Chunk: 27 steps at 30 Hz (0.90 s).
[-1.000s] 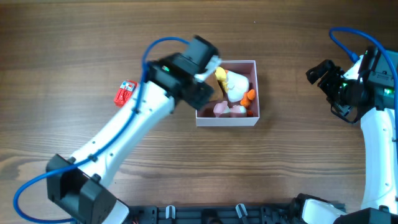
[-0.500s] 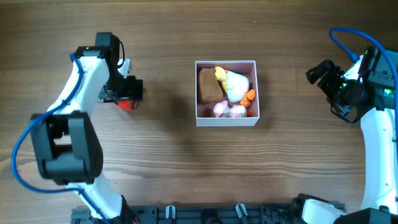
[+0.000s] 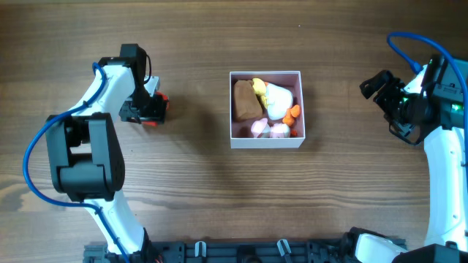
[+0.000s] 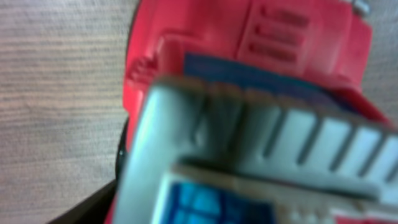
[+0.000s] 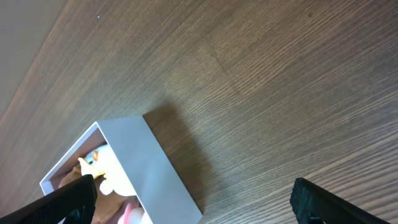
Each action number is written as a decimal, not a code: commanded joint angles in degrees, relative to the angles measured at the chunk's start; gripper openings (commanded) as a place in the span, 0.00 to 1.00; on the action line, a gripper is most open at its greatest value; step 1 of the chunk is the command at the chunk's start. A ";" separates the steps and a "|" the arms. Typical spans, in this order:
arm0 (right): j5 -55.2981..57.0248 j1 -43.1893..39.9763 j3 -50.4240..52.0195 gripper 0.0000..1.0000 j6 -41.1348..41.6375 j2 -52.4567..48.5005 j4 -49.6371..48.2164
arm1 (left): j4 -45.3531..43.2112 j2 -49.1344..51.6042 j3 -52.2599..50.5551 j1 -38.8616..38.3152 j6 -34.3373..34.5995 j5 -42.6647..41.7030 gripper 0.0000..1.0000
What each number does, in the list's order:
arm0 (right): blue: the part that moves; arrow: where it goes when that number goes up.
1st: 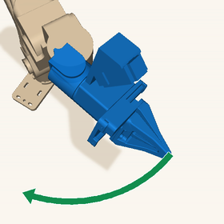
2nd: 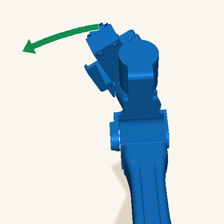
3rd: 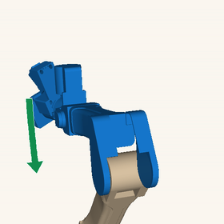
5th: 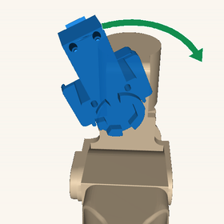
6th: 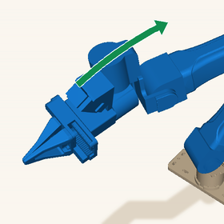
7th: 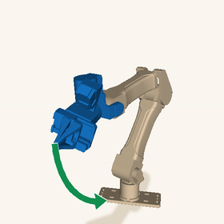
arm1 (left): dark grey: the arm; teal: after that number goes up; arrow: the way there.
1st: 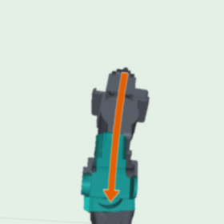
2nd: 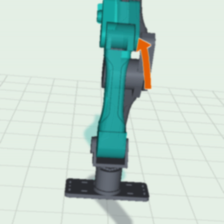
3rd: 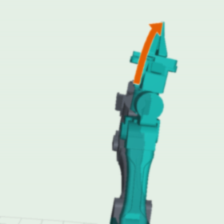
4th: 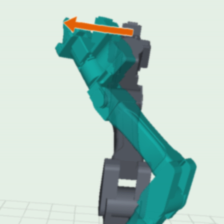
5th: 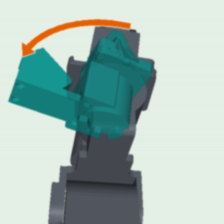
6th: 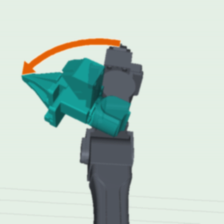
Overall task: Pack container
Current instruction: 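Grasp the red toy fire truck with the left gripper, then carry the fire truck over the box and lower it inside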
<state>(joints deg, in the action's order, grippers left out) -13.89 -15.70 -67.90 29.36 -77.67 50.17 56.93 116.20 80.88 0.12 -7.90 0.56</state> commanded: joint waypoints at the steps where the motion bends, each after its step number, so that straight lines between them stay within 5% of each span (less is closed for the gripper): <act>1: 0.94 0.04 -0.02 1.00 0.66 0.63 -0.02 | -2.12 0.81 -0.44 0.37 -0.92 0.17 0.73; 6: 0.94 0.04 -0.02 0.99 0.63 0.63 -0.02 | -4.79 0.83 -0.44 0.37 -0.92 0.17 0.80; 14: 0.94 0.04 -0.02 0.99 0.68 0.63 -0.02 | -6.36 0.35 -4.26 0.35 -0.42 -0.09 0.53; 18: 0.94 0.04 -0.02 0.99 0.66 0.63 -0.02 | -2.47 -5.66 -1.75 -1.86 0.83 -0.90 0.50; 22: 0.94 0.04 -0.02 1.00 0.66 0.63 -0.02 | 3.85 -14.53 4.48 -10.88 0.83 -1.60 0.31; 27: 0.94 0.04 -0.02 1.00 0.63 0.63 -0.02 | -1.95 -24.04 5.86 -32.79 -5.01 -1.46 0.28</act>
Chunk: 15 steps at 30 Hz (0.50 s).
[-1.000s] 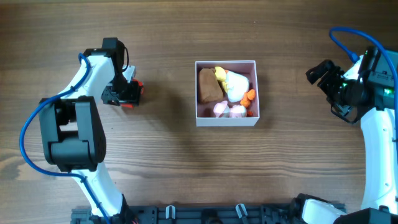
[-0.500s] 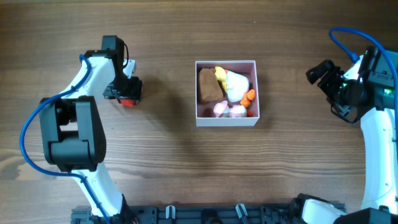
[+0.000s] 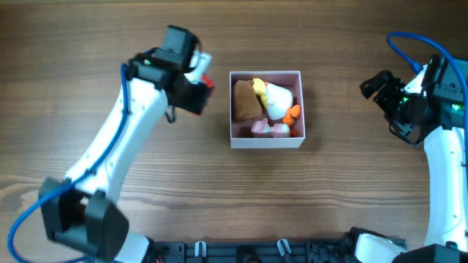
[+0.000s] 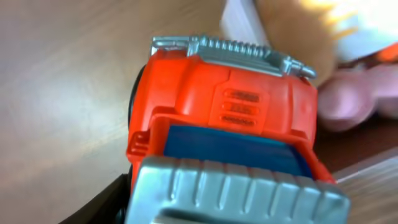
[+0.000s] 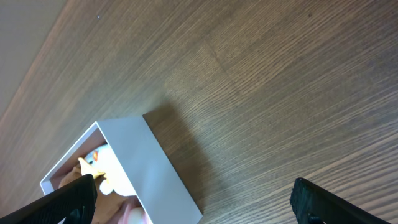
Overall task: Pack container
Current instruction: 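Carry the fire truck over the box and lower it inside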
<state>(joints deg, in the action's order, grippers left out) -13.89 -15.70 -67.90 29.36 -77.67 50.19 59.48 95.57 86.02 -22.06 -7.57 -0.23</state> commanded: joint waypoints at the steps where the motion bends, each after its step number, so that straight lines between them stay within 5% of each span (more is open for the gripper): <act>1: 0.94 0.04 -0.02 0.99 0.66 0.63 -0.04 | -6.45 -3.21 0.55 -13.66 -8.72 0.24 0.25; 3: 0.94 0.04 -0.02 1.00 0.63 0.63 -0.04 | -10.32 -0.50 0.13 -17.70 -13.64 1.36 0.17; 8: 0.94 0.04 -0.02 1.00 0.63 0.63 -0.04 | -17.90 9.70 0.13 -19.89 -20.65 0.98 0.19; 14: 0.94 0.04 -0.02 0.99 0.66 0.63 -0.04 | -15.02 12.87 0.13 -19.82 -20.44 0.98 0.49; 15: 0.94 0.04 -0.02 1.00 0.66 0.63 -0.04 | -14.45 12.85 0.13 -19.82 -20.02 1.29 0.70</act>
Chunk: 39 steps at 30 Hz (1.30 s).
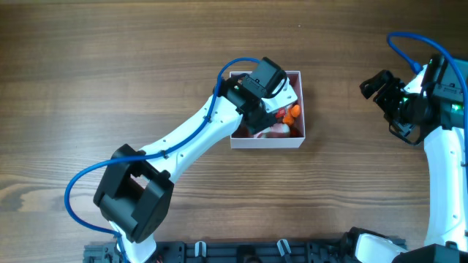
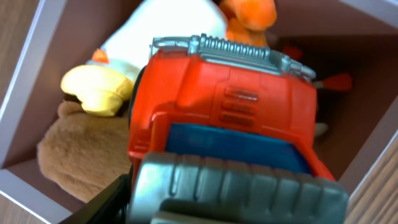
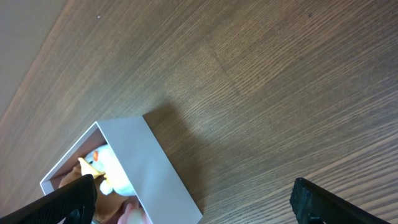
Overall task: Pack container
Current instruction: 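Carry the fire truck over the box and lower it inside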
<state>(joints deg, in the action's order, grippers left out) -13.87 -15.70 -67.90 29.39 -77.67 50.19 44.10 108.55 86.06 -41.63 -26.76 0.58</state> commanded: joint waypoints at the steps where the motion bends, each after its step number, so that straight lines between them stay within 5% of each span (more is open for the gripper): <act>1: 0.92 0.04 -0.02 1.00 0.63 0.63 -0.04 | 1.14 -0.13 0.09 -0.26 0.74 0.57 1.00; 9: 0.92 0.04 -0.02 0.99 0.63 0.63 -0.04 | 1.07 -6.03 0.11 -0.55 10.71 0.33 1.00; 16: 0.92 0.04 -0.02 1.00 0.63 0.63 -0.04 | -5.44 -5.33 0.09 1.16 10.54 0.33 0.99; 17: 0.92 0.04 -0.02 1.00 0.63 0.63 -0.04 | -6.03 -4.46 0.09 1.60 10.54 0.35 0.91; 19: 0.92 0.04 -0.02 1.00 0.63 0.63 -0.04 | -7.80 -1.16 0.09 3.10 10.58 0.37 0.46; 20: 0.92 0.04 -0.02 1.00 0.61 0.63 -0.04 | -8.46 -0.48 0.09 3.34 10.67 0.37 0.34; 23: 0.92 0.04 -0.02 1.00 0.61 0.63 -0.04 | -9.33 2.19 0.09 3.56 10.99 -1.22 0.33; 27: 0.92 0.04 -0.02 1.00 0.63 0.63 -0.04 | -1.73 4.72 0.09 2.25 13.09 -8.90 0.08; 34: 0.92 0.04 -0.02 1.00 0.61 0.63 -0.04 | 5.53 4.72 0.09 -2.60 14.40 -6.75 0.22; 36: 0.92 0.04 -0.02 1.00 0.63 0.63 -0.04 | 5.25 4.70 0.11 -2.62 14.43 -6.73 0.54; 39: 0.92 0.04 -0.02 0.99 0.63 0.63 -0.04 | 5.68 4.70 0.09 -2.62 16.96 -6.47 0.48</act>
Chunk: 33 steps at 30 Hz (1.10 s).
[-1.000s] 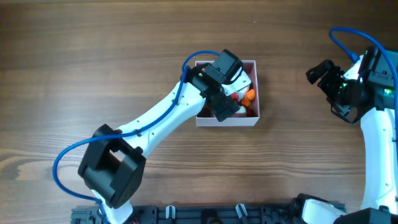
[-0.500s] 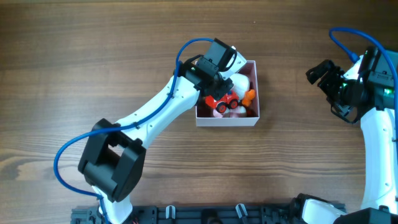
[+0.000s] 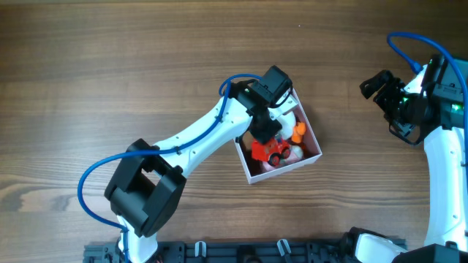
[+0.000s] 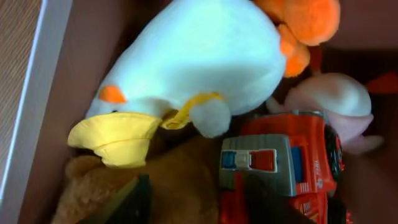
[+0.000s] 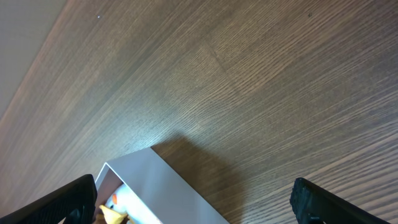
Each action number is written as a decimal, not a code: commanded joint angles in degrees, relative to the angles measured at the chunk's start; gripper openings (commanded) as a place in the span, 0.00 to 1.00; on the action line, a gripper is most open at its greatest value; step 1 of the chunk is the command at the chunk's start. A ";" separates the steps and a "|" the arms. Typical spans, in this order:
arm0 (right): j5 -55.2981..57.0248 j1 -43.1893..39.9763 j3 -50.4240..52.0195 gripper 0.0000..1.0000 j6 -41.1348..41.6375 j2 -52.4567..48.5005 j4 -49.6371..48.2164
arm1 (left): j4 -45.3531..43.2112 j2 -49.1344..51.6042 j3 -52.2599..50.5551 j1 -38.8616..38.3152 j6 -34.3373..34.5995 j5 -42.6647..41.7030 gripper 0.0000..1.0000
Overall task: Pack container
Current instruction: 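Carry the fire truck over the box and lower it inside, then press the fire truck down into the box with the left gripper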
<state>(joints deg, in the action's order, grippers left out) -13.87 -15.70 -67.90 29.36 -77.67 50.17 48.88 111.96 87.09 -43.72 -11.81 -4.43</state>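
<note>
The white box (image 3: 316, 144) sits skewed at mid-table, pink inside. In it lie a red toy truck (image 3: 269, 151), a white duck plush (image 4: 199, 68), a brown plush (image 4: 118, 190), an orange toy (image 3: 298, 131) and a pink toy (image 4: 329, 99). My left gripper (image 3: 262, 134) reaches down into the box and stands open (image 4: 199, 202); the truck (image 4: 280, 168) lies free by its right finger, over the brown plush. At the far right my right gripper (image 3: 393, 95) hovers open and empty (image 5: 193, 208), with the box wall (image 5: 168, 186) below it.
Bare wooden tabletop (image 3: 110, 58) surrounds the box on all sides. The left arm (image 3: 197, 142) stretches diagonally from the lower left to the box. The right arm (image 3: 442, 168) stands along the right edge.
My left gripper has opened and the red truck now lies in the box. The box has turned askew and shifted slightly toward the front. The right arm has not moved.
My left gripper was shut on the red truck on the table at the left. Then it held the truck just left of the box, then over the plush toys inside. Now the truck rests in the box and the gripper is open; the box is skewed.
</note>
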 commanded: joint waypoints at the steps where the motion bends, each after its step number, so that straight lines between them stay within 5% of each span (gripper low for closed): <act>1: 0.92 0.04 -0.02 1.00 0.66 0.63 -0.02 | 0.63 1.29 -0.94 -0.31 2.01 -0.98 0.49; 7: 0.92 0.04 -0.02 1.00 0.66 0.63 -0.02 | -5.79 1.31 -0.94 3.72 1.99 5.16 0.68; 14: 0.92 0.04 -0.02 1.00 0.66 0.63 -0.02 | -12.33 1.31 -0.94 12.20 1.79 3.85 0.65; 20: 0.92 0.04 -0.02 1.00 0.63 0.63 -0.02 | -15.26 1.29 -0.92 11.74 -1.44 3.85 0.63; 28: 0.92 0.04 -0.02 1.00 0.66 0.63 -0.02 | -3.19 -5.64 -0.92 0.59 -0.52 3.91 0.55; 33: 0.92 0.04 -0.02 1.00 0.66 0.63 -0.02 | 4.98 -7.82 -0.92 -3.80 7.08 4.55 0.54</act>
<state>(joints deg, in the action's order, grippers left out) -13.87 -15.70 -67.90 29.39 -77.67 50.17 50.94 105.43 86.48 -46.28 -9.69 0.10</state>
